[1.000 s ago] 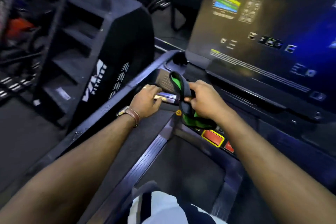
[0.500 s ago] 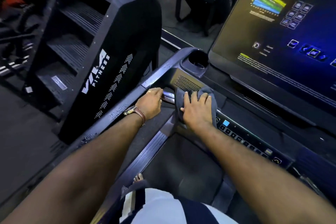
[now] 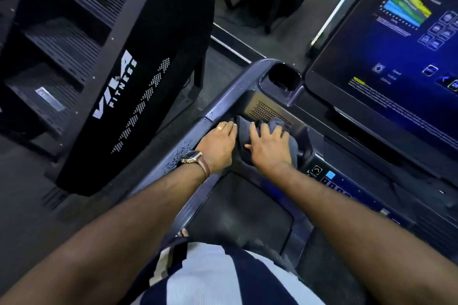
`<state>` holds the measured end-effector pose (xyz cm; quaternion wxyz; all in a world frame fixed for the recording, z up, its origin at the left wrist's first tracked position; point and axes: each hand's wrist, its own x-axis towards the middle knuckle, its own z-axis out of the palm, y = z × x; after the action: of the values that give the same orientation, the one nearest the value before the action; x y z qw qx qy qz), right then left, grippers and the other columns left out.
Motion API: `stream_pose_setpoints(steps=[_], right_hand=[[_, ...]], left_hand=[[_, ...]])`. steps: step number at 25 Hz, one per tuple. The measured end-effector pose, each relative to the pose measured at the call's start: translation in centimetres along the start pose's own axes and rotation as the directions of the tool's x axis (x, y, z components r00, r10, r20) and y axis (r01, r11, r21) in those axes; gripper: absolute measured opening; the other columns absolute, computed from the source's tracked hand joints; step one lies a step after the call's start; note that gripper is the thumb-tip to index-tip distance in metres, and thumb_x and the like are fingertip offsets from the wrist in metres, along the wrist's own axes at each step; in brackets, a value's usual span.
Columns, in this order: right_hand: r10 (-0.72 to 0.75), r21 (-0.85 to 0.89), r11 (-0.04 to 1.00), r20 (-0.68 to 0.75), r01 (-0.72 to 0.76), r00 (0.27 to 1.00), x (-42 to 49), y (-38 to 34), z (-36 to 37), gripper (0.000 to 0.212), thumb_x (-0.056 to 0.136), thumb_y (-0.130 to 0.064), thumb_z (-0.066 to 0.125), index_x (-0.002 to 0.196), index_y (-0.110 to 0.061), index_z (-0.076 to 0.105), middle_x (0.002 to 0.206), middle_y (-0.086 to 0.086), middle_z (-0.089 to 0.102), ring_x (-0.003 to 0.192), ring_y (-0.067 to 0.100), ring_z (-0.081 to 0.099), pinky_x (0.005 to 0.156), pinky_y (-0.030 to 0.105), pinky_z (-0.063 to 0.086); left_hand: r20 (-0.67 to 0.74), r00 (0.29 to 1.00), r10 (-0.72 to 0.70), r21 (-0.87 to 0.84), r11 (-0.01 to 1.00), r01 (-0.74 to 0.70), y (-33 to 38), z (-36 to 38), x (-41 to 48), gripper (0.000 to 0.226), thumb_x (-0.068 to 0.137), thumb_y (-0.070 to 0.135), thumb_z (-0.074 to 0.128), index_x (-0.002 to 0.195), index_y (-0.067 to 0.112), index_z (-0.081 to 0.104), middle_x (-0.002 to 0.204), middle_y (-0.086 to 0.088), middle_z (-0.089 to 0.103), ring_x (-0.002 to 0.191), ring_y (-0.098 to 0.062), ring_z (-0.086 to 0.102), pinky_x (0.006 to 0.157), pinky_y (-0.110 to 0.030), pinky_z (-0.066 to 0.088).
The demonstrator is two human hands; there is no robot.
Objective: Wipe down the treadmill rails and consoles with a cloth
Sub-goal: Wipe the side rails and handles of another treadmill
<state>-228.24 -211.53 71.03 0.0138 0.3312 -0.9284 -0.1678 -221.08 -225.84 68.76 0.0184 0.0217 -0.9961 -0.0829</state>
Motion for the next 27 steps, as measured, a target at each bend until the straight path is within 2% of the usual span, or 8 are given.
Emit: stream_pose_setpoints(steps=[3,8,12,15,19,22,24,27], right_hand=[[-0.081,-0.042,0.996,-0.05,0.079,0.995,0.4,-1.4,0.1,0.062,0.09,-0.038,0.055,0.146,-0.021,0.035,0.123,0.015,0.051,0.099,0.039,0.05,0.083,0.05,0.043],[-0.471,-0.118,0.882,-0.221,0.456,0.854,-1.2,5.0,2.2,0.073,0.081,-0.025,0.061,0.15,-0.031,0.038,0.152,0.014,0.04,0.106,0.046,0.056,0.087,0.051,0.048],[-0.379,-0.033,0.925,-0.095,0.377,0.921,2.0,0.0,1.0,0.069,0.092,-0.031,0.053,0.155,-0.03,0.023,0.158,0.012,0.029,0.109,0.043,0.052,0.085,0.048,0.047],[-0.432,-0.026,0.902,-0.037,0.431,0.901,1.4,1.5,0.5,0.067,0.095,-0.03,0.051,0.155,-0.032,0.022,0.159,0.011,0.027,0.115,0.043,0.049,0.091,0.048,0.045],[-0.337,0.147,0.934,0.057,0.326,0.94,1.2,5.7,-0.4,0.059,0.095,-0.056,0.043,0.149,-0.037,0.029,0.139,0.0,0.049,0.108,0.034,0.055,0.079,0.043,0.051],[-0.279,0.32,0.925,0.206,0.205,0.938,5.7,1.3,-2.1,0.06,0.093,-0.066,0.036,0.139,-0.028,0.045,0.129,0.005,0.058,0.114,0.034,0.059,0.085,0.045,0.049],[-0.294,0.259,0.937,0.213,0.236,0.932,6.8,-1.3,-2.1,0.058,0.097,-0.058,0.036,0.137,-0.017,0.045,0.131,0.01,0.056,0.112,0.037,0.057,0.085,0.045,0.048],[-0.35,-0.037,0.936,-0.006,0.35,0.937,3.0,-0.4,0.1,0.048,0.097,-0.038,0.051,0.137,-0.013,0.044,0.119,0.016,0.054,0.093,0.037,0.056,0.069,0.043,0.05]], left_hand=[[-0.051,0.998,0.038,-0.061,0.997,-0.041,-1.2,-1.4,0.5,0.036,0.073,0.006,0.056,0.109,0.002,0.056,0.107,-0.013,0.057,0.102,-0.031,0.05,0.086,-0.036,0.046],[-0.16,0.98,0.119,-0.139,0.98,-0.142,-3.7,-1.4,0.2,0.05,0.064,-0.008,0.059,0.114,-0.006,0.059,0.119,-0.019,0.056,0.108,-0.034,0.052,0.1,-0.036,0.039],[-0.139,0.987,0.08,-0.118,0.988,-0.097,-3.0,-1.9,0.2,0.062,0.064,-0.009,0.062,0.126,-0.009,0.052,0.128,-0.021,0.052,0.116,-0.036,0.051,0.104,-0.037,0.042],[-0.084,0.996,0.021,-0.078,0.997,-0.028,-2.7,-2.0,0.0,0.07,0.064,-0.006,0.065,0.131,-0.009,0.047,0.135,-0.022,0.046,0.125,-0.036,0.043,0.111,-0.034,0.033],[-0.081,0.992,-0.102,-0.11,0.99,0.092,-2.6,-1.9,0.2,0.076,0.061,-0.005,0.062,0.135,-0.01,0.042,0.14,-0.024,0.042,0.132,-0.036,0.036,0.115,-0.037,0.027],[-0.062,0.983,-0.172,-0.201,0.967,0.157,-2.6,-2.0,0.3,0.073,0.066,-0.004,0.056,0.137,-0.01,0.039,0.142,-0.023,0.04,0.134,-0.035,0.035,0.114,-0.036,0.029],[-0.055,0.979,-0.195,-0.205,0.962,0.18,-2.3,-2.2,0.2,0.072,0.069,-0.001,0.056,0.138,-0.009,0.038,0.144,-0.022,0.039,0.136,-0.033,0.032,0.115,-0.03,0.023],[-0.055,0.978,-0.199,-0.191,0.964,0.185,-2.3,-2.1,0.3,0.072,0.07,-0.002,0.058,0.139,-0.009,0.037,0.144,-0.02,0.038,0.137,-0.032,0.031,0.115,-0.026,0.018]])
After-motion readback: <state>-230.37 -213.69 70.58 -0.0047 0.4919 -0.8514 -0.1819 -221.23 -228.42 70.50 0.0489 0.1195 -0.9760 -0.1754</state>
